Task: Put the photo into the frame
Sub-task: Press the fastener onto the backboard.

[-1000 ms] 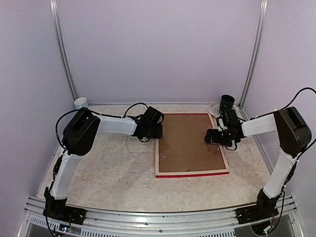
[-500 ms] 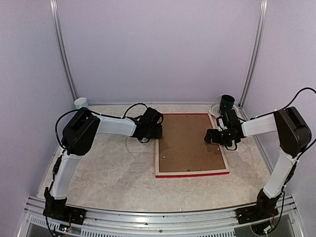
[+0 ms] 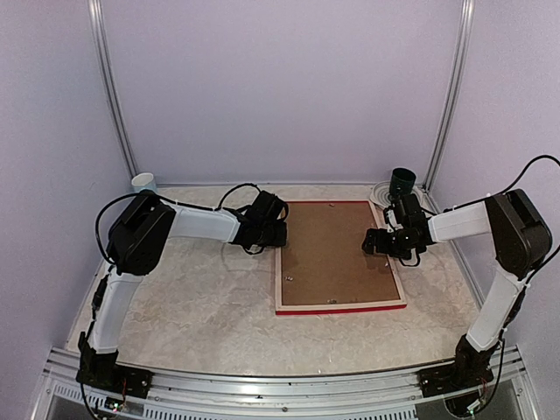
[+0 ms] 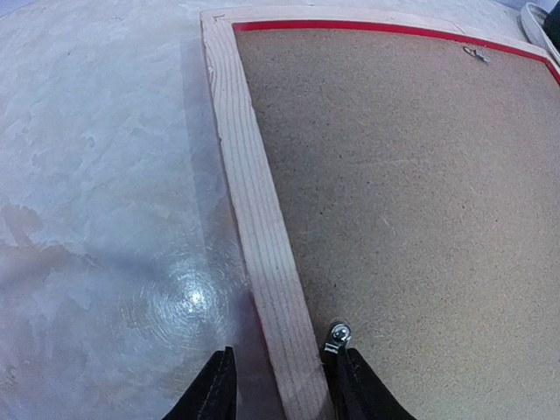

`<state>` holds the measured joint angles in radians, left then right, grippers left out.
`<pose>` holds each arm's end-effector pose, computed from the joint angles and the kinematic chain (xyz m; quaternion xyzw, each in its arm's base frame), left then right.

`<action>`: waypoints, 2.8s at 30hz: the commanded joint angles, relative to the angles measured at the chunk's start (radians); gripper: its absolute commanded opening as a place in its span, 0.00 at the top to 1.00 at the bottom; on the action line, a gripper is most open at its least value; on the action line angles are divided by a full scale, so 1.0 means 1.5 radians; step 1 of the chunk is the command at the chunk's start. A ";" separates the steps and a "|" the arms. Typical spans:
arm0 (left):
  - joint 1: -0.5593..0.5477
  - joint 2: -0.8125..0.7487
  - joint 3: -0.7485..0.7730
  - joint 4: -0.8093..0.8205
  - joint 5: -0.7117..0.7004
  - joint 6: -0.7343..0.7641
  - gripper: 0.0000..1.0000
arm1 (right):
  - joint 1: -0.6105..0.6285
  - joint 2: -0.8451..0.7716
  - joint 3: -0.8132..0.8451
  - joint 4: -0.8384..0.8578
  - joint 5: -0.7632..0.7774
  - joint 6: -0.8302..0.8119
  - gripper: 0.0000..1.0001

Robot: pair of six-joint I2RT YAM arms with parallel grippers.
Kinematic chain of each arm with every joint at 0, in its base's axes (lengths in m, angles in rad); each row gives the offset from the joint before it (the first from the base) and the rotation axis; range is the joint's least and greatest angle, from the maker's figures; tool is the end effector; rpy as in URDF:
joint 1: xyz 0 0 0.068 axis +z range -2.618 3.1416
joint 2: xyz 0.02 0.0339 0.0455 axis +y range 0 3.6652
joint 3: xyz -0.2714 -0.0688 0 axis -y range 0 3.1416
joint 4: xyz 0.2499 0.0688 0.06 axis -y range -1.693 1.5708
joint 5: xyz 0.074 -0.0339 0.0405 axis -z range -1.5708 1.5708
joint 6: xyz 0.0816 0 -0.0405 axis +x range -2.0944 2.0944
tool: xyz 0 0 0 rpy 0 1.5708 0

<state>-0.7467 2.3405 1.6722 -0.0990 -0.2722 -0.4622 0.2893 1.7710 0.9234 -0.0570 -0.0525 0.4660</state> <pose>0.4201 -0.3588 0.0947 0.0768 0.9102 -0.1174 0.3897 0.3634 0.1126 0.1096 0.0748 0.9418 0.1436 0.2947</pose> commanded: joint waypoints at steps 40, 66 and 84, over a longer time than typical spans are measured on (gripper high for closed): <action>-0.020 0.021 0.034 -0.064 -0.113 -0.005 0.93 | -0.010 -0.007 -0.010 -0.006 -0.019 0.010 0.01; -0.018 -0.084 -0.088 0.060 -0.129 -0.032 0.48 | -0.011 -0.019 -0.011 -0.004 -0.039 0.009 0.01; -0.079 -0.303 -0.305 0.021 -0.093 -0.067 0.04 | -0.023 -0.123 -0.056 0.000 -0.093 0.013 0.01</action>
<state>-0.8246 1.9354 1.3113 0.0010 -0.4484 -0.5289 0.2672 1.6119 0.8925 -0.0563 -0.1589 0.4732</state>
